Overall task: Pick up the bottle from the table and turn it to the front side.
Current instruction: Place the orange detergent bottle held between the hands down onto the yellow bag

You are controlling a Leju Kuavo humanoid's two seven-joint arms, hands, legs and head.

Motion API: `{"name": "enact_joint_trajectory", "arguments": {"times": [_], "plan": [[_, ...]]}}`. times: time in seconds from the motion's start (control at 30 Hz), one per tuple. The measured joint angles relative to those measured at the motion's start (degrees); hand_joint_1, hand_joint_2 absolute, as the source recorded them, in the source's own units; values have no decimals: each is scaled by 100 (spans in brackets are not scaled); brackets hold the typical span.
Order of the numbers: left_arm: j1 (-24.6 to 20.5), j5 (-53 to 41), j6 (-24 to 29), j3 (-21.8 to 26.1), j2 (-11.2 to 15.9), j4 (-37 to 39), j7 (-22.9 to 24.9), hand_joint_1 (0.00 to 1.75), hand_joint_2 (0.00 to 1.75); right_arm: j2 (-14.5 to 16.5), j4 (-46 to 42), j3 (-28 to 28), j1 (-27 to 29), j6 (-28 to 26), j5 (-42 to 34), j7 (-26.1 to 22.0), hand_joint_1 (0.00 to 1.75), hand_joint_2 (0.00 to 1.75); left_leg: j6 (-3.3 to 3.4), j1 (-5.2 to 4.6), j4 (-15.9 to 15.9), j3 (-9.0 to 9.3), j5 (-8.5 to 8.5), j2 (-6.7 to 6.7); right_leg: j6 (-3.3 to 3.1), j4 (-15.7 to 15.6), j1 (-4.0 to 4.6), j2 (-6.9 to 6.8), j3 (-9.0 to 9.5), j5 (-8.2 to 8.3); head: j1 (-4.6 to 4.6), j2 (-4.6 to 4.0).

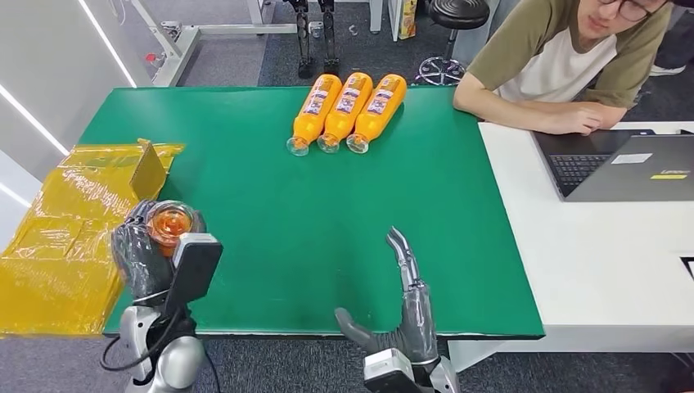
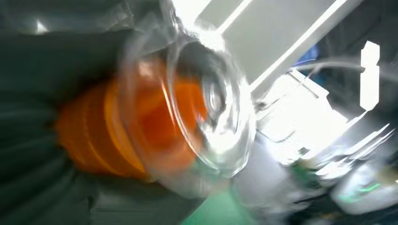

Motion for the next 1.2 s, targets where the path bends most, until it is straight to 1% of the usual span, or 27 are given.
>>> {"name": "enact_joint_trajectory", "arguments": {"times": [0.1, 0.13, 0.17, 0.2, 0.23, 0.27, 0.3, 0.37, 0.4, 0.43, 0.5, 0.6, 0.7, 0.83, 0.97, 1.0, 1.07, 1.1, 1.13, 1.2], "plan": [[-35, -584, -265, 222, 551, 86, 261, 175, 175, 0, -50, -2, 56, 39, -150, -116, 0, 175, -2, 1, -1, 3, 1, 1, -1, 1, 1, 1, -1, 0, 1, 0], [-92, -677, -328, 262, 770, 183, 282, 175, 175, 0, -54, -2, 60, 54, -181, -151, 0, 175, -3, 1, -1, 4, 2, 2, -2, 2, 1, 1, -1, 0, 1, 0], [-175, -714, -387, 285, 990, 315, 260, 166, 175, 0, -55, -3, 61, 62, -201, -184, 0, 175, -4, 1, -1, 5, 3, 1, -2, 3, 2, 1, -1, 0, 0, 0], [-289, -705, -500, 297, 1212, 487, 172, 166, 175, 0, -55, -3, 59, 73, -221, -215, 0, 175, -7, 2, -1, 6, 5, 0, -3, 4, 2, 0, -1, 1, 0, 0], [-439, -652, -705, 295, 1428, 693, -16, 166, 175, 0, -55, -4, 55, 89, -248, -250, 0, 175, -10, 2, -1, 6, 8, -1, -4, 6, 2, 0, -1, 2, 1, 0], [-632, -541, -1046, 259, 1696, 939, -356, 166, 175, -1, -55, -4, 43, 113, -295, -292, 0, 175, -15, 4, 0, 6, 11, -2, -7, 9, 4, 0, -2, 3, 1, 0], [-859, -402, -1489, 189, 1987, 1213, -793, 175, 175, -1, -55, -4, 27, 141, -351, -337, 0, 175, -20, 5, 0, 6, 15, 0, -13, 11, 5, 1, -4, 7, 2, 0], [-1386, -146, -2355, -68, 2585, 1809, -1655, 175, 175, -2, -63, -18, -6, 191, -433, -413, 0, 175, -31, 8, 0, 5, 22, 10, -27, 16, 9, 10, -12, 18, 2, 0], [-1650, -71, -2628, -223, 2826, 2110, -1920, 175, 175, -2, -74, -33, -12, 207, -439, -433, 0, 175, -35, 8, 0, 5, 24, 17, -34, 17, 10, 16, -16, 23, 2, 0], [-1900, -29, -2793, -368, 3021, 2394, -2069, 175, 175, -2, -90, -50, -13, 221, -428, -440, 0, 175, -38, 9, 0, 4, 27, 25, -38, 18, 10, 24, -19, 27, 1, 0], [-2338, -15, -2970, -620, 3287, 2900, -2159, 175, 175, -2, -131, -81, -6, 245, -386, -427, 0, 175, -41, 9, 0, 6, 28, 36, -44, 19, 10, 33, -21, 31, 1, 0], [-2816, -105, -3132, -960, 3440, 3581, -2159, 175, 175, 2, -184, -125, 13, 268, -293, -369, 0, 175, -41, 8, 1, 6, 28, 37, -45, 18, 10, 35, -23, 32, 1, 0], [-3091, -192, -3237, -1236, 3450, 4063, -2151, 175, 175, 34, -212, -175, 33, 289, -211, -335, 0, 175, -41, 9, 2, 3, 27, 37, -45, 18, 10, 36, -27, 32, 2, 0], [-3530, -311, -3475, -1707, 3374, 4791, -2145, 175, 175, 146, -285, -267, 77, 409, -93, -297, 0, 175, -42, 9, 1, 0, 27, 38, -45, 18, 10, 35, -28, 32, 2, 0], [-3639, -306, -3559, -1984, 3215, 5196, -2146, 175, 175, 235, -347, -334, 88, 536, -21, -255, 0, 175, -42, 9, 1, 1, 27, 39, -45, 18, 10, 36, -29, 32, 2, 0], [-3639, -302, -3562, -2034, 3175, 5275, -2149, 168, 175, 255, -357, -352, 88, 569, -5, -247, 0, 175, -42, 9, 1, 0, 27, 39, -45, 18, 10, 36, -29, 32, 2, 0], [-3636, -294, -3546, -2124, 3101, 5402, -2150, 96, 175, 285, -365, -387, 87, 633, 9, -248, 0, 175, -42, 9, 1, 0, 27, 39, -45, 18, 9, 36, -29, 32, 2, 0], [-3632, -283, -3529, -2166, 3062, 5457, -2150, 53, 175, 296, -365, -404, 86, 661, 11, -251, 0, 175, -42, 9, 1, -1, 27, 38, -45, 18, 9, 36, -29, 32, 2, 0], [-3621, -264, -3509, -2203, 3022, 5503, -2146, 17, 175, 307, -365, -421, 83, 685, 12, -257, 0, 175, -42, 9, 1, -1, 27, 37, -45, 18, 9, 35, -29, 31, 2, 0], [-3579, -214, -3468, -2259, 2924, 5580, -2107, 5, 175, 330, -365, -454, 72, 721, 12, -279, 0, 175, -41, 9, 1, -1, 27, 36, -45, 18, 9, 33, -28, 31, 2, 0]]}}
